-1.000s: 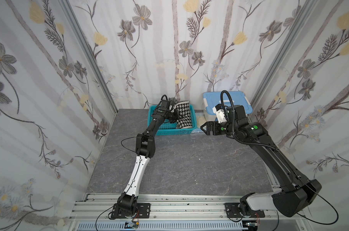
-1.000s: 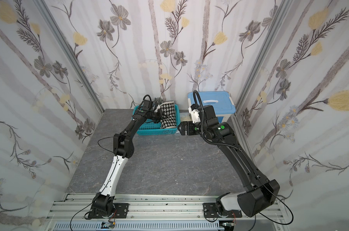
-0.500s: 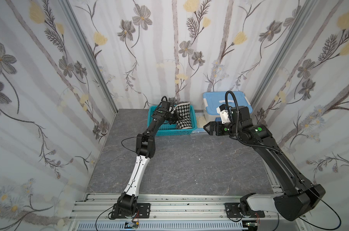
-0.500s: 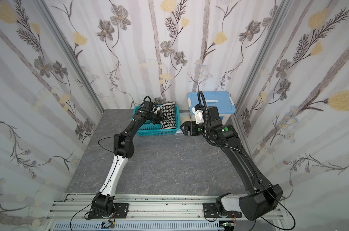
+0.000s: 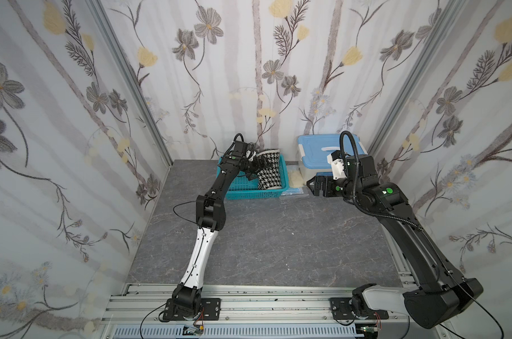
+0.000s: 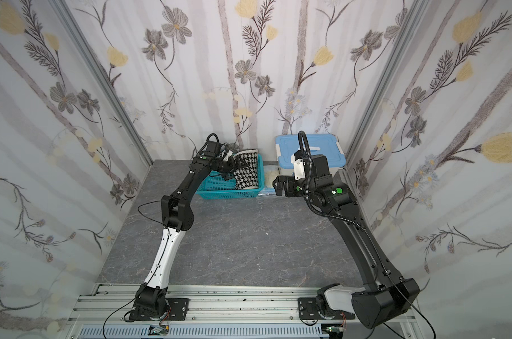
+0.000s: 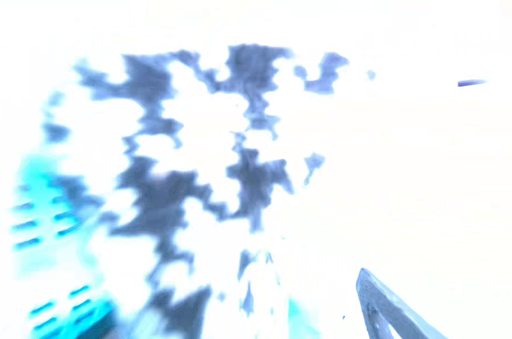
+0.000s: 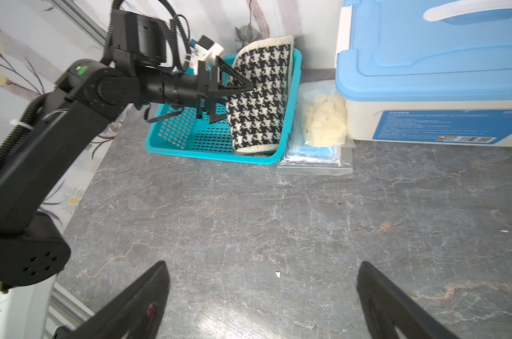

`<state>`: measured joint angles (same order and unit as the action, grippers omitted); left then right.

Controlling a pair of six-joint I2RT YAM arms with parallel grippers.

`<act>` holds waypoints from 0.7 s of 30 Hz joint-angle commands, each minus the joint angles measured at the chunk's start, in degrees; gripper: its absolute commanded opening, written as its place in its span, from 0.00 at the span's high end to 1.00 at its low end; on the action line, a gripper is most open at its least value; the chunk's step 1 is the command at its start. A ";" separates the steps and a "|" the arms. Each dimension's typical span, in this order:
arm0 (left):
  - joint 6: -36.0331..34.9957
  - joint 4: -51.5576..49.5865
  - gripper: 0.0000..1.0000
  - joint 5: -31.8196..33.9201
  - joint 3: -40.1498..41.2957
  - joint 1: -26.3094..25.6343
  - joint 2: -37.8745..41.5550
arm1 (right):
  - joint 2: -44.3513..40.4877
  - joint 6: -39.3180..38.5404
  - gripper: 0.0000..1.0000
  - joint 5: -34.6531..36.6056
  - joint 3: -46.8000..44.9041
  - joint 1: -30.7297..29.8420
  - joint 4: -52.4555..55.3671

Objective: Roll up the scarf and place it into the basket
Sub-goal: Place the scarf in the basket.

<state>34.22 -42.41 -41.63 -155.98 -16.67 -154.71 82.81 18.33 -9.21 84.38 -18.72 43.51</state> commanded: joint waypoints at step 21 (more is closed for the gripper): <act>-15.76 -0.07 0.00 29.79 64.83 3.65 66.85 | -22.26 -2.59 0.00 18.34 -23.89 10.19 -9.76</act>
<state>18.81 -47.70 -21.43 -97.08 -13.87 -93.60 62.74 17.39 3.70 63.94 -8.67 41.43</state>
